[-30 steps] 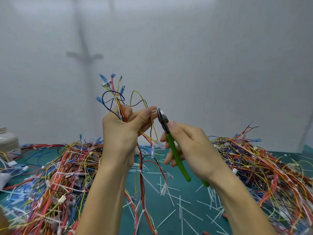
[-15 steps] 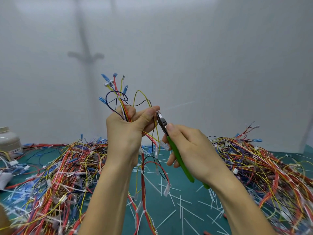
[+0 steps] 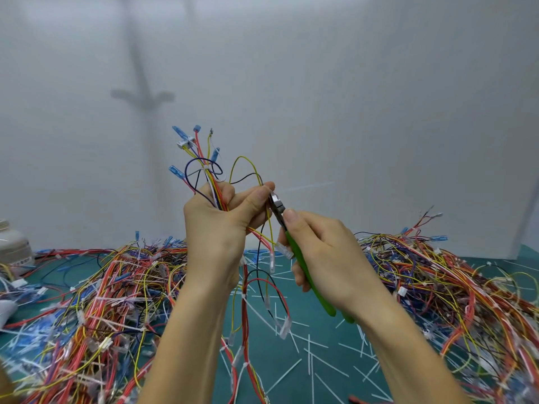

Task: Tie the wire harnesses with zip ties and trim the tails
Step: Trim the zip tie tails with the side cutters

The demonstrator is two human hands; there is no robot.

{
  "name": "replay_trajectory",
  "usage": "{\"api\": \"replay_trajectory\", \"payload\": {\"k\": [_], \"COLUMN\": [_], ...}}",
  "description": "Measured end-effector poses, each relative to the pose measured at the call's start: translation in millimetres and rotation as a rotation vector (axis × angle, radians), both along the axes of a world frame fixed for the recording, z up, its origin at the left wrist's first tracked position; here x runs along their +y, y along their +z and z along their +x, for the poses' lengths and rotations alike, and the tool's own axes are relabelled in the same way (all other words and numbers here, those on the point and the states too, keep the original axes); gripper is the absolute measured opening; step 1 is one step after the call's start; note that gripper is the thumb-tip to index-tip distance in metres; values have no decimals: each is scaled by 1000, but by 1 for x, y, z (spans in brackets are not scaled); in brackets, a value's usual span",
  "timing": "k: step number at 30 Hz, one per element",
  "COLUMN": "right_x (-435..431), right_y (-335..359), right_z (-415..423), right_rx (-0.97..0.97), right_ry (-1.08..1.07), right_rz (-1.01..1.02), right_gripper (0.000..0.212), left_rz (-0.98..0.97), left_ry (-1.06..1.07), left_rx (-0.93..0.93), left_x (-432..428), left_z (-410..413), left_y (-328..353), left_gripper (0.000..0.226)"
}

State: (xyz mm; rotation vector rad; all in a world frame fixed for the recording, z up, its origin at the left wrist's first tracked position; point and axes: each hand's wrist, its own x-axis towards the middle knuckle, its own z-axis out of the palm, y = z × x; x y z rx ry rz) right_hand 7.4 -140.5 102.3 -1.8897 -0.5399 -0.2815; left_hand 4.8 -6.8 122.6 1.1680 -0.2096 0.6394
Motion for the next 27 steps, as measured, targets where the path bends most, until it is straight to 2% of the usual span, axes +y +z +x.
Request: {"api": "replay_trajectory", "payload": {"k": [7, 10, 13, 16, 19, 21, 27], "right_x": [0, 0, -2, -5, -7, -9, -6], "right_y": [0, 1, 4, 6, 7, 8, 10], "right_z": [-2, -2, -1, -2, -4, -5, -9], "right_rx": [21, 70, 159, 169, 100, 86, 126], "right_ry": [21, 29, 56, 61, 57, 76, 147], "right_rz": [32, 88, 218, 277, 255, 213, 268], "right_gripper": [48, 47, 48, 48, 32, 24, 6], "left_rz": [-32, -110, -132, -176, -290, -297, -118], "left_ry": [-53, -68, -52, -139, -316, -373, -363], "left_rx": [35, 58, 119, 230, 267, 268, 239], "left_x": [2, 1, 1, 11, 21, 26, 22], "left_z": [2, 3, 6, 8, 5, 4, -2], "left_y": [-1, -3, -1, 3, 7, 7, 5], "left_gripper": [39, 37, 17, 9, 23, 34, 56]}}
